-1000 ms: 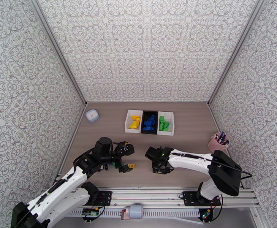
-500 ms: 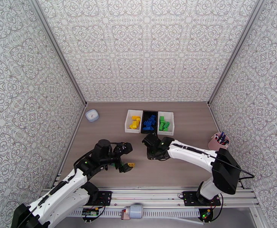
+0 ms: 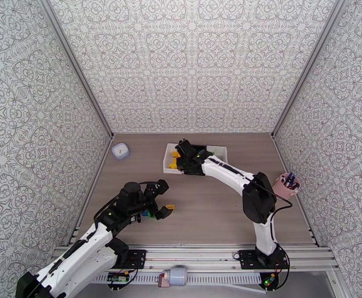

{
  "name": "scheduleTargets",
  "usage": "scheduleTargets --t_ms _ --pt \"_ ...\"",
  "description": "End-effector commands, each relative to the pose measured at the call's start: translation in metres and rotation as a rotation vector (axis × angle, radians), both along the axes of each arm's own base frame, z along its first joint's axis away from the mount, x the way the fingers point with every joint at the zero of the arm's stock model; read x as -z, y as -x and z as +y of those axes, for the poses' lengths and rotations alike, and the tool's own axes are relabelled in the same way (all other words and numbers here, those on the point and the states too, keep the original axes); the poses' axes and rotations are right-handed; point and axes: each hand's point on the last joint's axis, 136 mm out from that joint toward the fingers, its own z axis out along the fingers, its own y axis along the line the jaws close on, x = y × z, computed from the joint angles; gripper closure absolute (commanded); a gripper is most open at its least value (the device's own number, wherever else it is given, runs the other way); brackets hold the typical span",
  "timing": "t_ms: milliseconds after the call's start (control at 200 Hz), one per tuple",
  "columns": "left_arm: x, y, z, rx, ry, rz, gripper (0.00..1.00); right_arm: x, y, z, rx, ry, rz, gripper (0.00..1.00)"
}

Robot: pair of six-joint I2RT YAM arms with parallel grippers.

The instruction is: Sort the legos into containers by color

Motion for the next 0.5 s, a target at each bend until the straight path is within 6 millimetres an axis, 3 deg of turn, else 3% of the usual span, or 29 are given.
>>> scheduleTargets --t_ms 0,260,495 --pt "0.003 -0.006 0.007 -0.060 0.007 0.005 0.00 0.004 -0.029 0.008 -0.026 0.019 -0.032 0.79" --pt "0.003 -0.010 0.012 -0.098 0.012 0.013 0.00 0.017 -0.062 0.021 -0.040 0.036 -0.033 0.76" --pt "0.001 -0.029 0.029 -0.287 0.049 0.071 0.00 0.002 -0.064 0.020 -0.065 0.056 -0.064 0.33"
